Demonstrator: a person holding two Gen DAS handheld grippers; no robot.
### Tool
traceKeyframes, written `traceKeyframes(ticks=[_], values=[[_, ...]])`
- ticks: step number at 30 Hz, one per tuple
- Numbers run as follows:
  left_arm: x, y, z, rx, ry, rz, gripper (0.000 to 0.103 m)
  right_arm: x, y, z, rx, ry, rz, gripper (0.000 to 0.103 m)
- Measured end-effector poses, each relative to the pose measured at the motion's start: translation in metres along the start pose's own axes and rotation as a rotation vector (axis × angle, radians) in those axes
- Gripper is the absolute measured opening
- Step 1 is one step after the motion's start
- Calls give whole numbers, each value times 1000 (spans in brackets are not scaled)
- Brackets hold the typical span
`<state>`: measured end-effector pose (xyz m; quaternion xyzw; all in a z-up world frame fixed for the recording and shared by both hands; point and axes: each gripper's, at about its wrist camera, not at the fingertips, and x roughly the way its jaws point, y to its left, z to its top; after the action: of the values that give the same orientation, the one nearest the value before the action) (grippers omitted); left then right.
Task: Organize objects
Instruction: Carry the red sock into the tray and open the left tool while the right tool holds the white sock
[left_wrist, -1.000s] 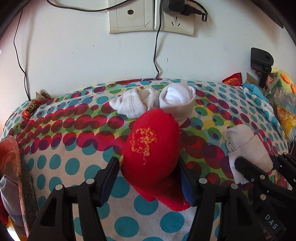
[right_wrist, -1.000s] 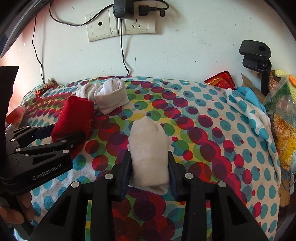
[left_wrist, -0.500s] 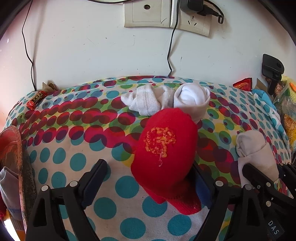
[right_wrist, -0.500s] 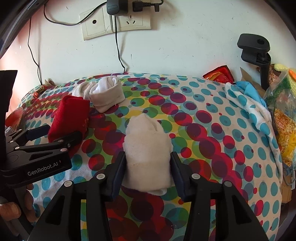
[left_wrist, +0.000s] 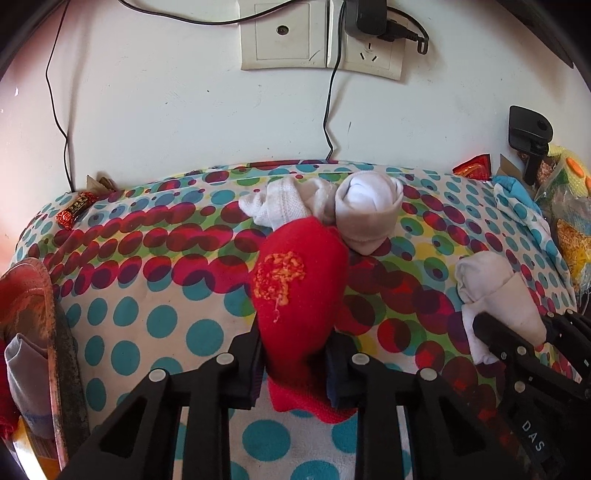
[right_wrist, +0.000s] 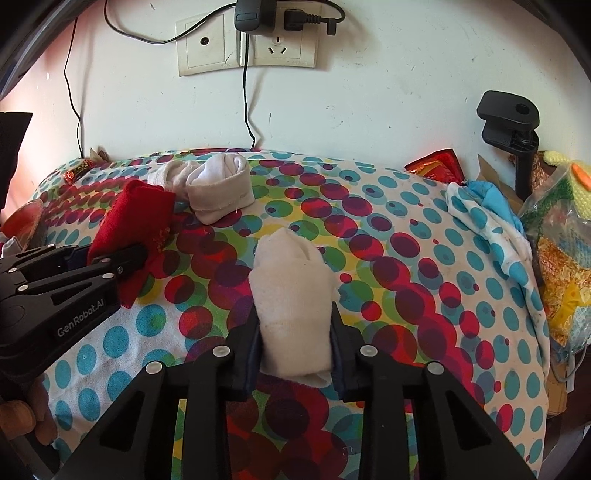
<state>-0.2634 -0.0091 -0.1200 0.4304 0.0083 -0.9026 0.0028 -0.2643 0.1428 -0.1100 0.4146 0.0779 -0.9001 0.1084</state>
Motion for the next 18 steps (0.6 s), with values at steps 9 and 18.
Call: traceKeyframes(ticks=[9,18], values=[[-43,30,-26,3,55,-25,26,1,1,0,-5,0,-5,28],[-97,84,-42,15,42,44,26,1,0,-1,-6,1,-6,28]])
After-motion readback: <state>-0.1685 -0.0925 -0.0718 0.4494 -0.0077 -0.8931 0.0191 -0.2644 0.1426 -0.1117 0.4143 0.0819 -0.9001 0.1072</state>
